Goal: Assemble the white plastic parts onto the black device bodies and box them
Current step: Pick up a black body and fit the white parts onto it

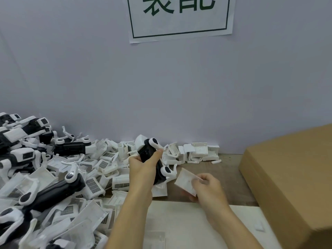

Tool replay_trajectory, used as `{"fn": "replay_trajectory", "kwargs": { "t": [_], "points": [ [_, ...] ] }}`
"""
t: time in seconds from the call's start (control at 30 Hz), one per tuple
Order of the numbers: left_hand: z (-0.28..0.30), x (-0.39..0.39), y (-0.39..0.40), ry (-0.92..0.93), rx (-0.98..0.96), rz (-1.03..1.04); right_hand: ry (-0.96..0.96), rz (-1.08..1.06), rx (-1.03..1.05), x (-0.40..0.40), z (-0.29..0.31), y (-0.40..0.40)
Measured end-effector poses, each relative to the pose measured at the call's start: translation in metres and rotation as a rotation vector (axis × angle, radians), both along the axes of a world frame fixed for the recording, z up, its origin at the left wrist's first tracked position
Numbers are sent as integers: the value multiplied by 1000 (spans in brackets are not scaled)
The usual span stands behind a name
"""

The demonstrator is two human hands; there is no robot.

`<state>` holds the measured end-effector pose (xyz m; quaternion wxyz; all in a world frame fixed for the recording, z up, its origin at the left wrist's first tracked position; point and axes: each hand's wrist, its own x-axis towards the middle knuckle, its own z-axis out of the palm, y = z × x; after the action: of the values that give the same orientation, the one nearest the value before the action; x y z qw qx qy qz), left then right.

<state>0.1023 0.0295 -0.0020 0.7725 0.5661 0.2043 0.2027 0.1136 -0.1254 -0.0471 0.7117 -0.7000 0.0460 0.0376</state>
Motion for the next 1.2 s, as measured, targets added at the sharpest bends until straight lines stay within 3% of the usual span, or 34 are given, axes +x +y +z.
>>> {"fn": "replay_trajectory", "kwargs": {
  "t": [0.07, 0.17, 0.53, 0.77, 1.0, 1.1, 1.2],
  "points": [
    [-2, -1, -4, 22, 34, -15, 32, -49, 201, 1, 1, -9],
    [-6, -3, -16, 56, 75, -59, 11, -22, 314, -6, 0, -15],
    [-26, -21, -42, 101, 197, -50, -69, -121, 349, -27, -2, -27],
    [-31, -33, -54, 21, 195, -85, -132, -164, 342, -38, -5, -26],
    [-34, -46, -63, -85, 309, -230, -585, -313, -190, -48, -2, -27],
    [-30, -52, -67, -159, 361, -218, -697, -191, -273, -52, -1, -28],
    [-28, -56, -66, -195, 284, -171, -742, 4, -240, -59, -3, -25]
  ]
}}
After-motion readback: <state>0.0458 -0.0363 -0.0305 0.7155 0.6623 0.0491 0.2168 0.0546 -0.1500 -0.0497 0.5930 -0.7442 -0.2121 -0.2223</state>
